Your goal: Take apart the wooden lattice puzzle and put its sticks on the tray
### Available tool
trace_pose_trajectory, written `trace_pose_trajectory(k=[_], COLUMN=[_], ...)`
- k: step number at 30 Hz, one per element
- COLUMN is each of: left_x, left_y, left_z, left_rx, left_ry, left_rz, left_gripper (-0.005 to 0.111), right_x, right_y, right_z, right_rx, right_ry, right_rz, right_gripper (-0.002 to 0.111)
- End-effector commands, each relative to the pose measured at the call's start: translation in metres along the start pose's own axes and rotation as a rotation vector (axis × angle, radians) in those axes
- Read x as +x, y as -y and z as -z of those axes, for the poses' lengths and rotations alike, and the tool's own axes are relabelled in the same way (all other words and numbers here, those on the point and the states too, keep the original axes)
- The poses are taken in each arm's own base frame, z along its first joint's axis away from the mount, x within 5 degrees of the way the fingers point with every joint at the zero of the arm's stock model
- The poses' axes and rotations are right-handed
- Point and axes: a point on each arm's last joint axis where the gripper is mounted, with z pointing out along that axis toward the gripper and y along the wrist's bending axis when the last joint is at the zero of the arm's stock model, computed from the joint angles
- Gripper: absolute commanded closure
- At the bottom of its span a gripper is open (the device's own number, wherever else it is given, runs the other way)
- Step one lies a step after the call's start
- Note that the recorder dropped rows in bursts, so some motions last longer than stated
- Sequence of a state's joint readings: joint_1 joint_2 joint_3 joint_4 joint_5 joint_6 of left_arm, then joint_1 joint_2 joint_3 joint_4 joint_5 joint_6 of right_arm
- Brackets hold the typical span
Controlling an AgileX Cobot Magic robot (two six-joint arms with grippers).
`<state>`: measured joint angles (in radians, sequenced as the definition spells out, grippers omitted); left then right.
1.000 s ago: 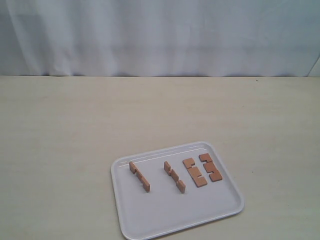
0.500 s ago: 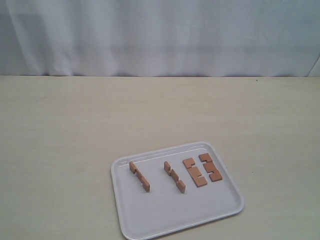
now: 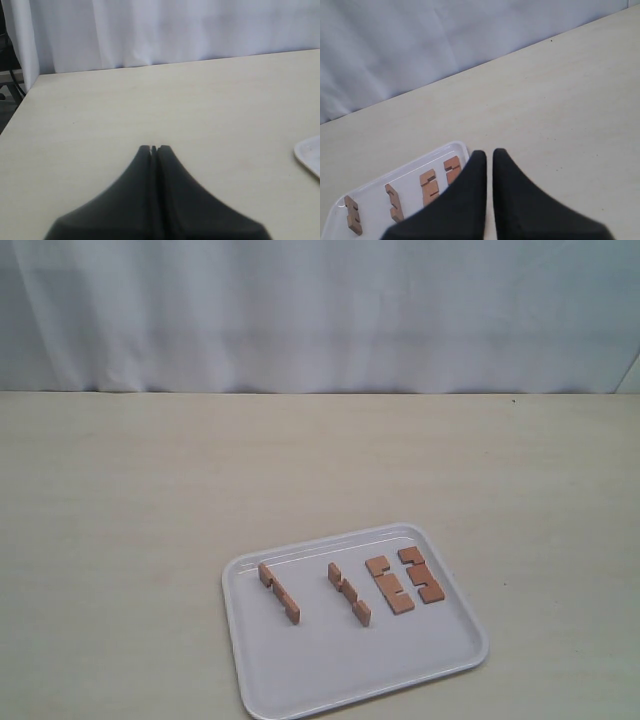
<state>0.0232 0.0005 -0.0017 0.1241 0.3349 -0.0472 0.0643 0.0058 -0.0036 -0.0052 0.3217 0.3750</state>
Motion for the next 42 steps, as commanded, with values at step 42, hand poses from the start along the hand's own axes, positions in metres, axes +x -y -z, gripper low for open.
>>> trace_pose_trajectory(k=[42], left_x=[-0.0004], left_y=[0.0001], left_z=[-0.0001], left_rx=[0.001], left_ry=[0.009], left_rz=[0.0], left_gripper=[0.107], right_x=[0.0006], right_y=[0.0006], right_z=[0.0001], right_rx=[0.006], right_ry=[0.005], right_rz=[0.291], right_gripper=[0.104])
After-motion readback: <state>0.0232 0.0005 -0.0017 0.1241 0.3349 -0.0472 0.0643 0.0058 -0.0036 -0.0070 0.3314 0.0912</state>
